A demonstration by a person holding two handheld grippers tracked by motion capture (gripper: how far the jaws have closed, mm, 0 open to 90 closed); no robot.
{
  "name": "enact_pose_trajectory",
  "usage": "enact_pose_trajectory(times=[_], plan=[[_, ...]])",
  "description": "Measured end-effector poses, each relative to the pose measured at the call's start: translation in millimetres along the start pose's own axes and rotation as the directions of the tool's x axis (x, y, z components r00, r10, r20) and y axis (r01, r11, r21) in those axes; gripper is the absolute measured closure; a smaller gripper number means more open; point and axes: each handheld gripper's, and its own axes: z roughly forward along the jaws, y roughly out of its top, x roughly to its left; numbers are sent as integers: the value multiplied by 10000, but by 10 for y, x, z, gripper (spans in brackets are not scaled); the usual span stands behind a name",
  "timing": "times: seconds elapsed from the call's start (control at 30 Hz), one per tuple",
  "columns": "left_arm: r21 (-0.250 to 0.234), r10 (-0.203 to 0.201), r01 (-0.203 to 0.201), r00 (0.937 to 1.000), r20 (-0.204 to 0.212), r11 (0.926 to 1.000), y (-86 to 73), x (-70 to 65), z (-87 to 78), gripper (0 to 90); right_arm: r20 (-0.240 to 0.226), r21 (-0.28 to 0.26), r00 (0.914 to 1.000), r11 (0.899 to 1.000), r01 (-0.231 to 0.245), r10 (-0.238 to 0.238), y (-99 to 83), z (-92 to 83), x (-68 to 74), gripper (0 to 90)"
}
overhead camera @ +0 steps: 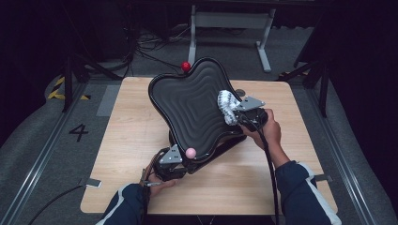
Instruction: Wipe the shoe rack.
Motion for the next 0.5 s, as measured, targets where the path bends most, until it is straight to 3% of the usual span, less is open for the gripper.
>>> enact_pose_trajectory(times=[0.33, 0.5], plan=[[51, 23, -24, 10000, 62, 10000, 1, 9, 1, 738, -100, -161, 9999, 9998, 119, -120, 26, -21, 59, 821], [52, -6, 5, 10000, 79, 10000, 3, 8, 4, 738, -468, -442, 9975, 9978, 502, -523, 132, -46, 225, 821]])
